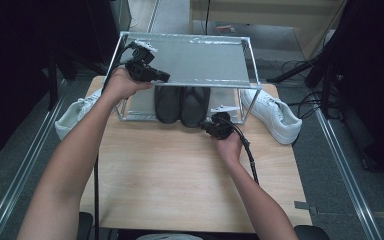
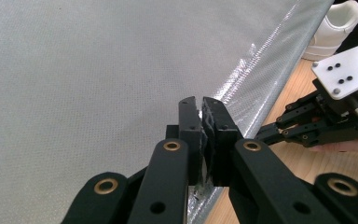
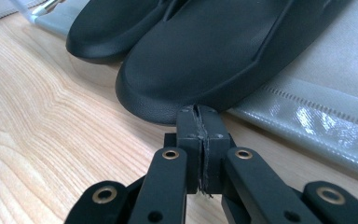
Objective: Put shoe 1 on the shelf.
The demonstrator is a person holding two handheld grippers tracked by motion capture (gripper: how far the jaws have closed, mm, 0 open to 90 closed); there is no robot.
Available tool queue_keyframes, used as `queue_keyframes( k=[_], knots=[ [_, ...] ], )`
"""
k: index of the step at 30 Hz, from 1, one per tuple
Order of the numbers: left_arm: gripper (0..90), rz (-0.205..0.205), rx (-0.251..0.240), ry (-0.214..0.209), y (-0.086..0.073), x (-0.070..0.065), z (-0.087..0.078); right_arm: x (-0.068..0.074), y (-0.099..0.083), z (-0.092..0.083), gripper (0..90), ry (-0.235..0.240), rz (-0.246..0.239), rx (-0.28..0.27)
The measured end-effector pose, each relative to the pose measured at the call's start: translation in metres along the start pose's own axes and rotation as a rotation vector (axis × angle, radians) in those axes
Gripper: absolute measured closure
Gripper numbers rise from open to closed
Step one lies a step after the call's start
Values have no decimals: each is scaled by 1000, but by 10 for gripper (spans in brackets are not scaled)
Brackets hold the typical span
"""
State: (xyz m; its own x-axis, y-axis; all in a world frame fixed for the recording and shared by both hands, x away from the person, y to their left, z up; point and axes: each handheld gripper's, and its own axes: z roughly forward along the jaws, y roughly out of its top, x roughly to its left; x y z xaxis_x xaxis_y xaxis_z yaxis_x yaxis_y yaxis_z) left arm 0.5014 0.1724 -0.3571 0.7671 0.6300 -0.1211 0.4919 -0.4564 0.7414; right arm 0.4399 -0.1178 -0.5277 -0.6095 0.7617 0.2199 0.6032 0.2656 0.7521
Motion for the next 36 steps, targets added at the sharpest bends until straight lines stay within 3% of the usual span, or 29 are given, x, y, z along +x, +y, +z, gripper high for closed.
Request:
queue_keyframes(
  k=[16, 19, 23, 28, 30, 32, 36],
  knots=[
    [866, 1, -3, 0, 0, 1, 0, -7, 7, 9, 894, -8, 33, -8],
    [863, 28, 0, 20, 0, -2, 0, -7, 7, 9, 895, -9, 34, -11],
    [863, 32, 2, 23, 0, -3, 0, -6, 6, 8, 895, -4, 42, 7],
    [847, 14, -3, 11, 0, 0, -1, -3, 5, 5, 843, 21, 22, 33],
    [828, 12, -3, 25, 1, -1, -1, 0, 4, 2, 811, 39, 7, 31],
    [822, 25, 6, 47, 2, -4, -1, 3, 5, -2, 723, 52, 1, 27],
    [809, 7, 28, 60, 8, -7, -2, 8, 2, -11, 617, 72, -1, 9]
  ],
)
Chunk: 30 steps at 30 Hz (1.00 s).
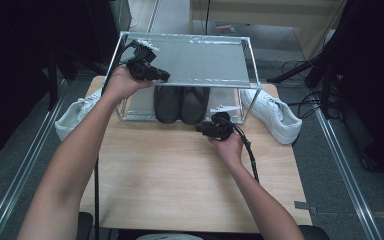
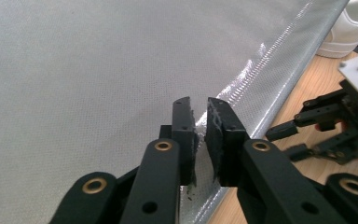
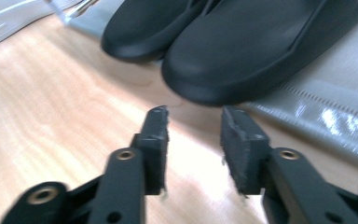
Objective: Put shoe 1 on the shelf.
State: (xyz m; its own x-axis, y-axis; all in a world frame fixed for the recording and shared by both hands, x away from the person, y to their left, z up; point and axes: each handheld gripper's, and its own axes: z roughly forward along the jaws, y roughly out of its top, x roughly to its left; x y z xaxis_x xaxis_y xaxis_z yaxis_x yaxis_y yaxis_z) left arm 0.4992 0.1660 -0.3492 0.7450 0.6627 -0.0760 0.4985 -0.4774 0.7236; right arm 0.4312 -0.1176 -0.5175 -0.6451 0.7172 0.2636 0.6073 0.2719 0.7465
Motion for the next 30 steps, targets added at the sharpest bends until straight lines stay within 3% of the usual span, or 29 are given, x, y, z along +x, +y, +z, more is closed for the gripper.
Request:
queue_keyframes(
  k=[2, 5, 10, 19, 21, 26, 30],
  knots=[
    [766, -10, -2, -13, 2, -1, -1, 1, -1, -4, 571, 18, -3, 12],
    [670, 0, 1, 19, 6, -7, -4, 2, -4, -12, 540, 44, 2, 16],
    [562, -23, 10, 5, 7, -10, -9, 4, -6, -27, 513, 65, 7, -16],
    [464, -11, -9, -39, 1, -19, -29, 8, -9, -46, 488, 76, -29, -26],
    [441, 3, -16, -35, -1, -24, -33, 10, -12, -51, 502, 77, -66, -53],
    [403, 8, -48, -62, -6, -35, -43, 13, -16, -62, 482, 76, -60, -58],
    [392, 41, -46, -73, -12, -45, -47, 14, -21, -70, 452, 98, -54, -58]
  ],
)
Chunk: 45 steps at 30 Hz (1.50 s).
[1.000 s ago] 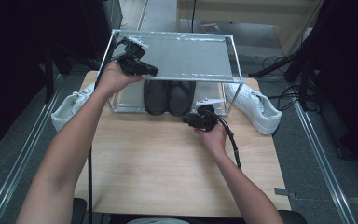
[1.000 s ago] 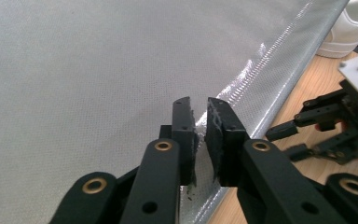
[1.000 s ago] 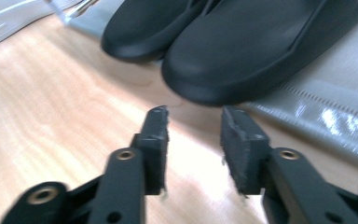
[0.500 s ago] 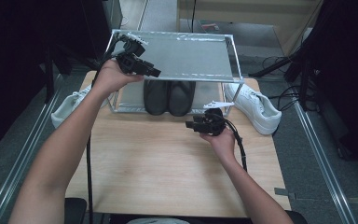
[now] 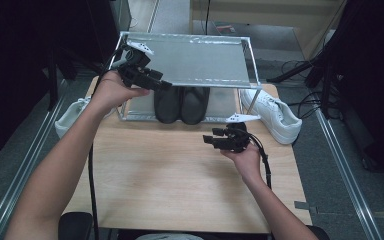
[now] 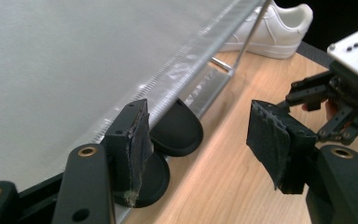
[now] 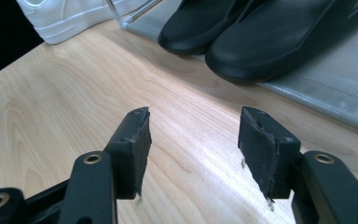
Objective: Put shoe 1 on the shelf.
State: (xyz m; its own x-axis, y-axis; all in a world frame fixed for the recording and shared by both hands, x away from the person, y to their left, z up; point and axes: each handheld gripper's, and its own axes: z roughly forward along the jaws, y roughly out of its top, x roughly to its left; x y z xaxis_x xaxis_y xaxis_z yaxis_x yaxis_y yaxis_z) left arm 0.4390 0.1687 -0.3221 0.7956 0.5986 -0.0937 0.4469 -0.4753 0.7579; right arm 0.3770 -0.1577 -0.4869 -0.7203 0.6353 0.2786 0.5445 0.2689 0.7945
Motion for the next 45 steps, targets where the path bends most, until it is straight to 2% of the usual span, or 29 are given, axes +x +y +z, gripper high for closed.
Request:
queue_keyframes(
  k=[2, 5, 9, 13, 16, 21, 23, 26, 30, 33, 37, 43, 45],
  knots=[
    [386, 1, -4, -10, -4, -4, 0, 1, -3, -5, 443, 4, -5, -7],
    [386, 0, 11, -10, -12, -7, 3, 2, -10, -11, 437, -15, -17, -13],
    [386, -10, 11, -4, -23, -11, 7, 3, -15, -14, 434, -4, -15, -4],
    [386, -4, 5, -10, -32, -17, 10, 5, -15, -22, 430, 9, -12, -25],
    [385, -10, 1, -19, -38, -20, 12, 7, -17, -24, 430, 4, -43, -6],
    [380, -9, 9, -26, -52, -27, 15, 11, -19, -26, 429, 11, -63, 6],
    [377, -27, 5, -34, -59, -29, 17, 12, -20, -28, 422, 17, -67, 4],
    [373, -25, 16, -23, -67, -31, 18, 13, -23, -30, 418, 22, -67, 0],
    [371, -44, 11, -30, -80, -34, 19, 12, -25, -29, 418, 21, -60, 7],
    [380, -57, 3, -44, -94, -35, 21, 11, -25, -31, 418, 22, -52, -1],
    [383, -83, 13, -41, -114, -35, 23, 10, -27, -35, 418, 24, -49, 4],
    [376, -128, -2, -40, -143, -34, 22, 7, -28, -36, 421, 25, -56, 5],
    [373, -136, 19, -30, -151, -33, 21, 7, -27, -35, 427, 28, -54, 6]
  ],
)
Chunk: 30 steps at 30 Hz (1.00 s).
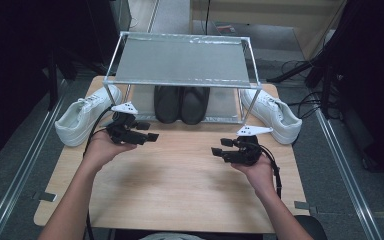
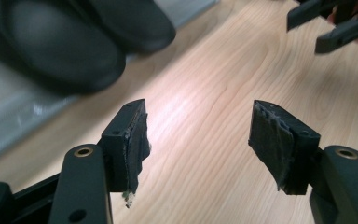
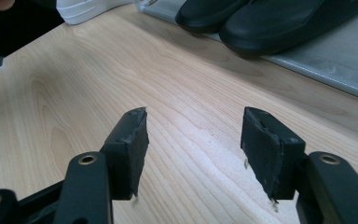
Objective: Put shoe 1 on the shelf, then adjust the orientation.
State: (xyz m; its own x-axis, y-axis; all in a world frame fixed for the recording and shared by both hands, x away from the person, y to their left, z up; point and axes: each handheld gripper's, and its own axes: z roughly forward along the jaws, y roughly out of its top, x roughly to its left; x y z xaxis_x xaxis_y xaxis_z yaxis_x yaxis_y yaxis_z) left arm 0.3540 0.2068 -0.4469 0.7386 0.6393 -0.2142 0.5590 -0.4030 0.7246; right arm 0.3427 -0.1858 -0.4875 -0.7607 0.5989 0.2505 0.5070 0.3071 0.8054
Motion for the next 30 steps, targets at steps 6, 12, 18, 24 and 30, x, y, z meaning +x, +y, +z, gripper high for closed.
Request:
queue_keyframes(
  k=[6, 12, 18, 24, 30],
  knots=[
    [375, 8, -1, 18, -16, 1, -3, 1, 2, 4, 427, 0, -8, 10],
    [400, 0, -6, 31, -28, 6, -6, 4, 2, 7, 425, -3, -21, 19],
    [399, -26, -18, 49, -32, 14, -13, 1, -1, 14, 427, 32, 31, 26],
    [397, -45, -14, 67, -36, 22, -20, 4, 0, 16, 427, 18, 4, 27],
    [418, -82, -18, 102, -42, 35, -32, 3, 0, 16, 426, 10, -1, 31]
  ],
)
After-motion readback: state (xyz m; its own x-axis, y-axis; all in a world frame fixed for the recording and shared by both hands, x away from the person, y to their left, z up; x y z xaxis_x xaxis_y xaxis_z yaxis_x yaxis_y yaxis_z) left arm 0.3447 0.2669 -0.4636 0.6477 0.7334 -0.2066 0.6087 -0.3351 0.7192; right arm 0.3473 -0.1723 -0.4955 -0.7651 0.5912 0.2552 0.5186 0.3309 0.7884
